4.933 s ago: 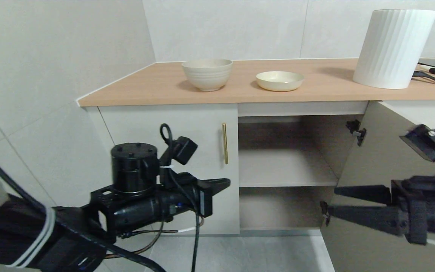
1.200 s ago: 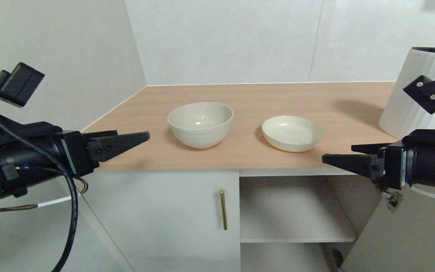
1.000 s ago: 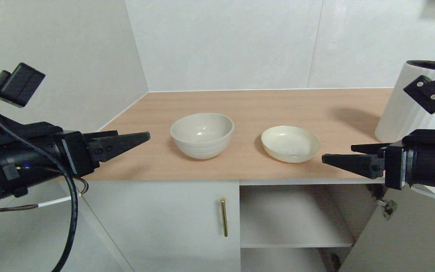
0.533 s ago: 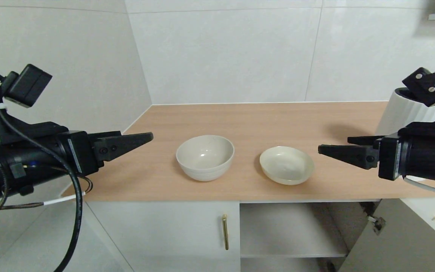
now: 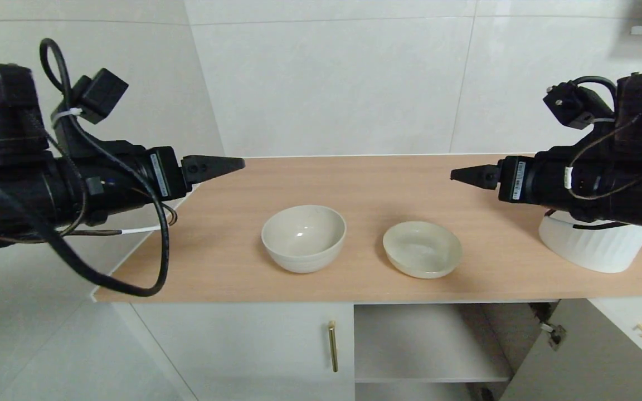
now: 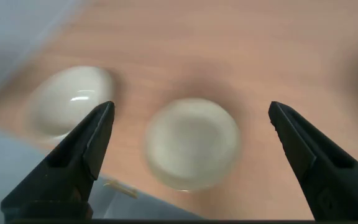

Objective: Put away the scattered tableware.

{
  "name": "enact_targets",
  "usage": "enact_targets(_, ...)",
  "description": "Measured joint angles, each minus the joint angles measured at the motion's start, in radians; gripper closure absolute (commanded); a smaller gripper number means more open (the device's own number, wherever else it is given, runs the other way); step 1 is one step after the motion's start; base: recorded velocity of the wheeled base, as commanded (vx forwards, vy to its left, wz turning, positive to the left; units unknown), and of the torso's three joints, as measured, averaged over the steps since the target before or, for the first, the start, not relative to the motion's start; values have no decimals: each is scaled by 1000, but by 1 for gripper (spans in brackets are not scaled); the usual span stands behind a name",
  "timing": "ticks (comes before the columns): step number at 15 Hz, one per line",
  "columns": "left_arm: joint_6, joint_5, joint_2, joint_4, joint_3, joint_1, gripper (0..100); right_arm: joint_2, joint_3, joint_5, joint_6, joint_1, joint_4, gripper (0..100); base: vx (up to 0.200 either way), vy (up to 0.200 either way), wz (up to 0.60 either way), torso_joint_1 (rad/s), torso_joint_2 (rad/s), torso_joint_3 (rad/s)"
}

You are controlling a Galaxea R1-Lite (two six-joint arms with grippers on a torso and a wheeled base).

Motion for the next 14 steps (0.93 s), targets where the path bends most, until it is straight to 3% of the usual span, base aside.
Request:
enact_targets(2,-40,2,67,149,-88,12,0,35,-36,0,18,0,58,0,0,0,0,0,0,0)
enact_targets(4,-143,0,115,298,-196,19,0,61,-49,6,53,2,87,0,0,0,0,0,0,0)
enact_targets(5,-168,-1,135,341,-237,20,0,73,-58,5,68,4,99,0,0,0,0,0,0,0)
enact_targets(9,-182,10,224,414,-317,-3,0,121,-112,-35,72,6,198,0,0,0,0,0,0,0)
enact_targets(11,-189,91,294,421,-344,-29,0,145,-126,-47,72,7,204,0,0,0,0,0,0,0)
enact_targets(13,-191,219,375,423,-374,-53,0,161,-129,-48,72,6,204,0,0,0,0,0,0,0)
enact_targets(14,-191,246,410,423,-385,-68,0,166,-129,-49,72,6,203,0,0,0,0,0,0,0)
